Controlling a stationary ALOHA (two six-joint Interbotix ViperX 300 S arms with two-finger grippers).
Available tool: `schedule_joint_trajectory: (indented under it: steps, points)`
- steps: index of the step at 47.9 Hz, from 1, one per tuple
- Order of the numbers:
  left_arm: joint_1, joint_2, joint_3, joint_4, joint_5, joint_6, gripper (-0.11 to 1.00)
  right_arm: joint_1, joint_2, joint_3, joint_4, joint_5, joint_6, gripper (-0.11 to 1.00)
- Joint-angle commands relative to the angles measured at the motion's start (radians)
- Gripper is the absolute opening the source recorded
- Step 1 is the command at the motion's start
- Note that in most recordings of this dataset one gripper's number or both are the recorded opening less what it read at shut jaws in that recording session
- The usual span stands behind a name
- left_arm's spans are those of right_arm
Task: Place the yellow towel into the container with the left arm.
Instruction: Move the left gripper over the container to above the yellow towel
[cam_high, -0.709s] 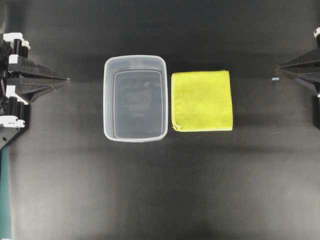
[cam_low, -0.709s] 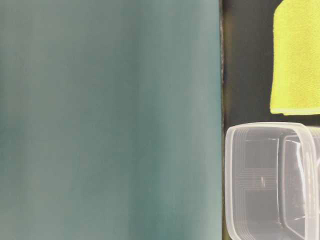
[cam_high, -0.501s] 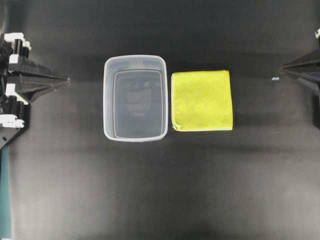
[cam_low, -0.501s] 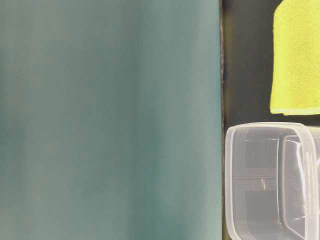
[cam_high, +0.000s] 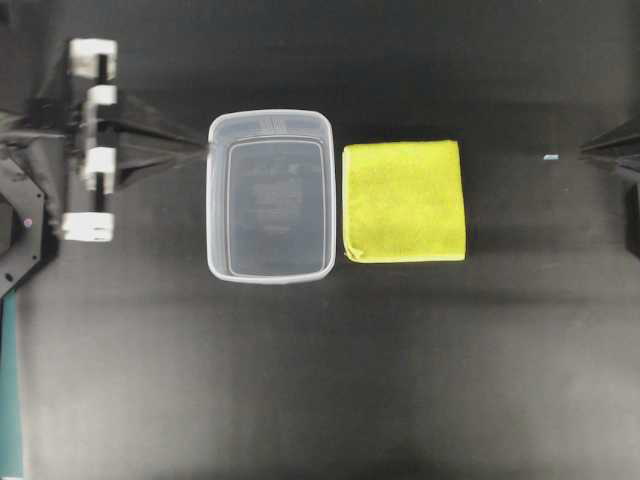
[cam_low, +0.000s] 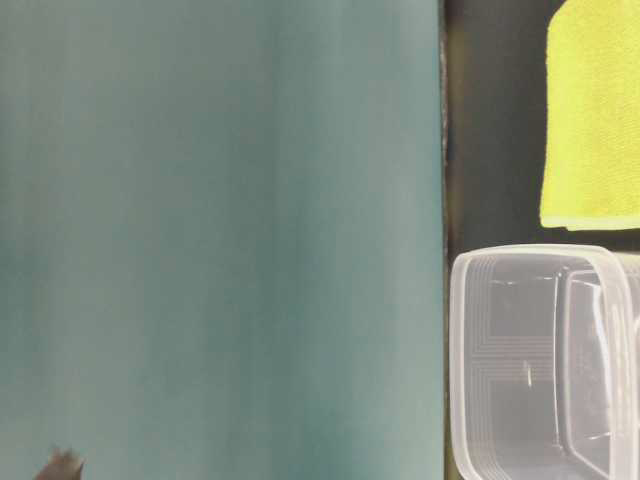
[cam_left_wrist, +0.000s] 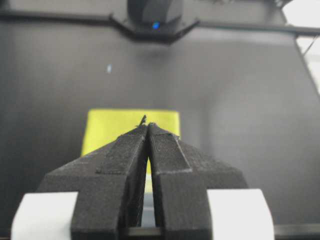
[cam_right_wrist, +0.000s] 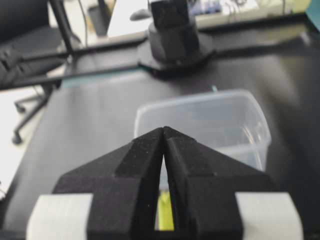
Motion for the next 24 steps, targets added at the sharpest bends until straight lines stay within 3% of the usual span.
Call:
schedule_joint_trajectory:
  steps: [1,6,10,18,24]
  points:
    - [0.000,0.069,-0.087,0.003,0.026,0.006,0.01,-0.018,-0.032,-0.015,-0.005,0.054,-0.006,0.00]
    - [-0.003,0.144,-0.143,0.005,0.048,0.002,0.01,-0.040,-0.075,-0.008,-0.005,0.084,-0.008,0.04]
    - [-0.011,0.206,-0.192,0.003,0.058,0.000,0.01,-0.044,-0.094,0.003,-0.005,0.095,-0.009,0.14]
    - [-0.017,0.362,-0.339,0.005,0.144,0.005,0.04,-0.044,-0.109,0.028,-0.005,0.101,-0.006,0.55]
    - [0.005,0.482,-0.465,0.005,0.322,0.003,0.18,-0.043,-0.114,0.026,-0.003,0.098,0.000,0.81]
